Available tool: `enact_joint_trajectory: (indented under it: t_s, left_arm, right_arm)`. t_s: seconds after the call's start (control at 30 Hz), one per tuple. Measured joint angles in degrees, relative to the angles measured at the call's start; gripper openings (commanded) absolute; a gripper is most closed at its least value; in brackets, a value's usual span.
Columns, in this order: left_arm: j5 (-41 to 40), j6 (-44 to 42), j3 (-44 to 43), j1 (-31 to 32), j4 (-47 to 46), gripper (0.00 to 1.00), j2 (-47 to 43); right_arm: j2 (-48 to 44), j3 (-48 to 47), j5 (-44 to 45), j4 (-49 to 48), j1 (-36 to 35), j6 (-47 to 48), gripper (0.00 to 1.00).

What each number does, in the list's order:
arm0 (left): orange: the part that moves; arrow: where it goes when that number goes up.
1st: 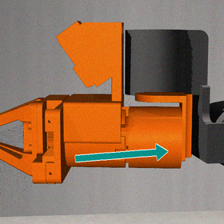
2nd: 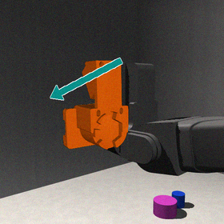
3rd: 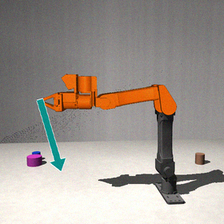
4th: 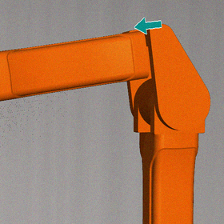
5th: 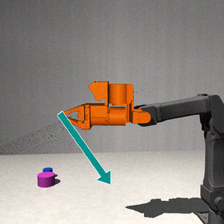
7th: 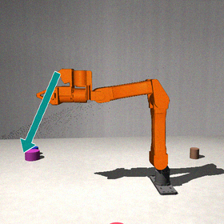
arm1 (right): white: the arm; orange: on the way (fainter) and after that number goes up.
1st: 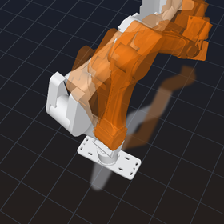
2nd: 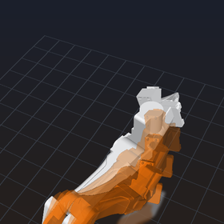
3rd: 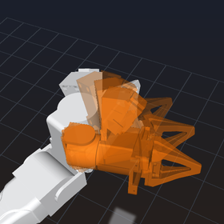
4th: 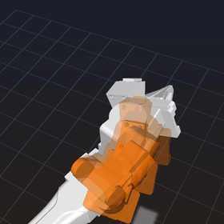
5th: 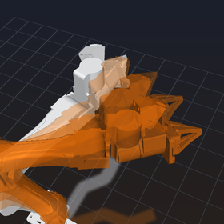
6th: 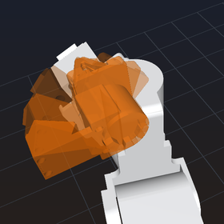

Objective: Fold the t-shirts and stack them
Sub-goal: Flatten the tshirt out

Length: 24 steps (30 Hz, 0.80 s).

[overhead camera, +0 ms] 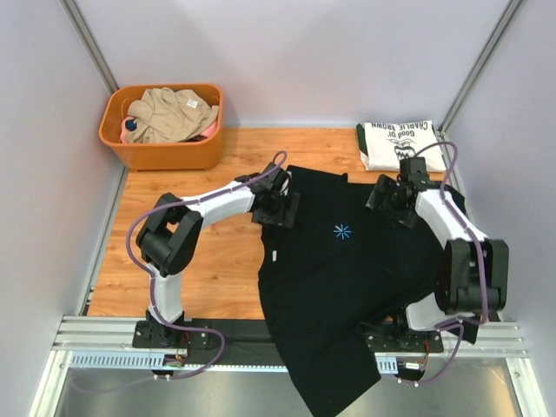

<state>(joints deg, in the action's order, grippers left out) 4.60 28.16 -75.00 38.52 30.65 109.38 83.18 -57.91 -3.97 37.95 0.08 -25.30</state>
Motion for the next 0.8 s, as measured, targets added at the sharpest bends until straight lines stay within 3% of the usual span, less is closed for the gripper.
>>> enact_joint_trajectory:
  t_s: [0.17, 0.43, 0.63, 0.8]
  left_arm:
    - [-0.33, 0.28, -9.66, -0.07, -0.28, 0.92, 5.51]
    - [-3.65, -0.13, -17.05, -1.70, 4.42, 0.91, 12.28]
    - [-5.70, -1.73, -25.22, -8.50, 10.21, 0.91, 17.09]
    - [-8.24, -3.85, -37.00, -17.31, 17.05, 0.91, 23.69]
  right_arm:
    - [11.87, -7.02, 0.46, 1.42, -3.72, 0.09, 0.99]
    - [26.58, -17.07, -0.07, 4.28, -13.84, 0.74, 0.95]
    - [34.56, -28.63, -4.79, 7.32, -17.42, 0.17, 0.93]
    - [45.46, -46.16, -9.88, 10.99, -19.74, -0.87, 0.93]
